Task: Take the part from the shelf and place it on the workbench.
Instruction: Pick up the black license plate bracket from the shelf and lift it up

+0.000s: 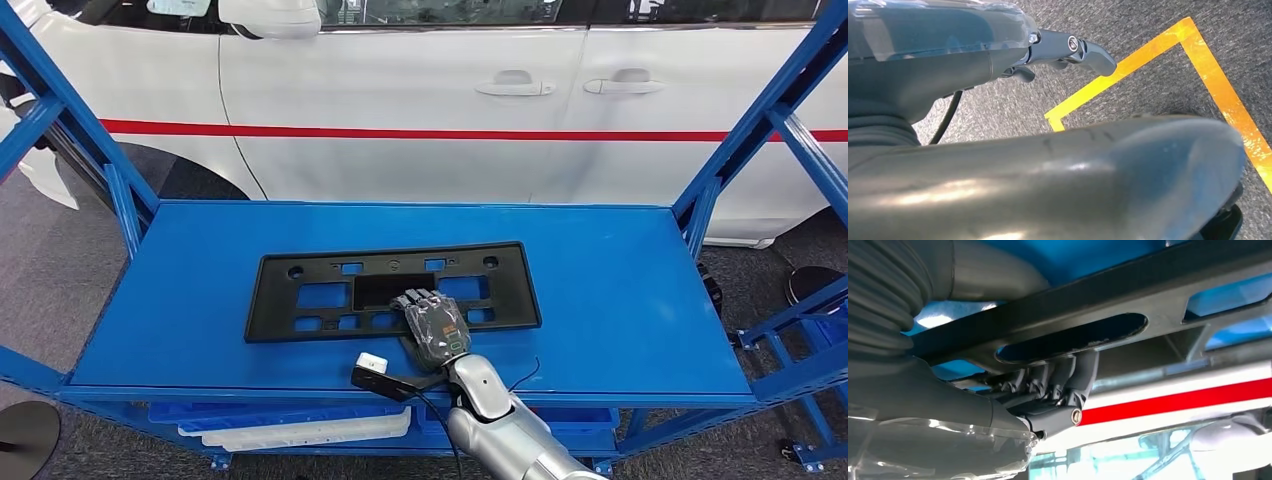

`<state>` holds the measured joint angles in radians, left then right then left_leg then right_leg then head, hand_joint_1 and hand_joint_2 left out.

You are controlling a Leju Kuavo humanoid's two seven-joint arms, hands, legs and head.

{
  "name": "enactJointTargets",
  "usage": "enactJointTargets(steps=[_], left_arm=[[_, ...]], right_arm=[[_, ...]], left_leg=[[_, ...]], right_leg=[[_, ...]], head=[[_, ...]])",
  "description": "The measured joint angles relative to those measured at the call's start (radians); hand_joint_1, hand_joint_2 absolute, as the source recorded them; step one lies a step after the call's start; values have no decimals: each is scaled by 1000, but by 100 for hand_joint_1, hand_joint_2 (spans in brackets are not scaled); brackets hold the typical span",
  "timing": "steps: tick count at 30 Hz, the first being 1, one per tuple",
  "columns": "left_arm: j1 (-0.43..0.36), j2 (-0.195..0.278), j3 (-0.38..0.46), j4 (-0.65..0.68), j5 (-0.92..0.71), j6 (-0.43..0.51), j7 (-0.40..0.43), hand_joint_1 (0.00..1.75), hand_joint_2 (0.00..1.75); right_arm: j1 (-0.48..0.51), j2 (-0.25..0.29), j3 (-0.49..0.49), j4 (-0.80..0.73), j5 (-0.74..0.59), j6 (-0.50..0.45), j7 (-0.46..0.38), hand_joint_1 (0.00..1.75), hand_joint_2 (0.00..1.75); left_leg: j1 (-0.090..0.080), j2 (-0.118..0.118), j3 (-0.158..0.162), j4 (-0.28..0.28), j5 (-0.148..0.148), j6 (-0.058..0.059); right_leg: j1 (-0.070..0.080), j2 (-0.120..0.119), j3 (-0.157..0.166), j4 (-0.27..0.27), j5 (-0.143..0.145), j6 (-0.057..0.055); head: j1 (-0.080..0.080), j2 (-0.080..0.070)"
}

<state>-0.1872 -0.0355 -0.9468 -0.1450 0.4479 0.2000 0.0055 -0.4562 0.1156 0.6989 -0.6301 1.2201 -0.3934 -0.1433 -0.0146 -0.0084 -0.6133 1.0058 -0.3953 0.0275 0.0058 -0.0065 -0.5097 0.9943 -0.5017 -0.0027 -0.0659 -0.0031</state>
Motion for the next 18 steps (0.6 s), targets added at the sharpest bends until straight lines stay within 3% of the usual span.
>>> enactJointTargets(steps=[11,18], left_arm=[[-2,0,-14,0,0,-5,2,0,0],[2,0,-21,0,-6,20,1,0,0]], right_arm=[[-5,0,-64,-57,-19,-86,-47,175,175],[46,-11,-140,-325,-104,-170,-130,175,175]], left_leg=[[0,0,0,1,1,1],[0,0,-4,1,3,1]], right_leg=[[0,0,0,0,1,1],[0,1,-4,0,4,2]], head=[[0,0],[0,0]])
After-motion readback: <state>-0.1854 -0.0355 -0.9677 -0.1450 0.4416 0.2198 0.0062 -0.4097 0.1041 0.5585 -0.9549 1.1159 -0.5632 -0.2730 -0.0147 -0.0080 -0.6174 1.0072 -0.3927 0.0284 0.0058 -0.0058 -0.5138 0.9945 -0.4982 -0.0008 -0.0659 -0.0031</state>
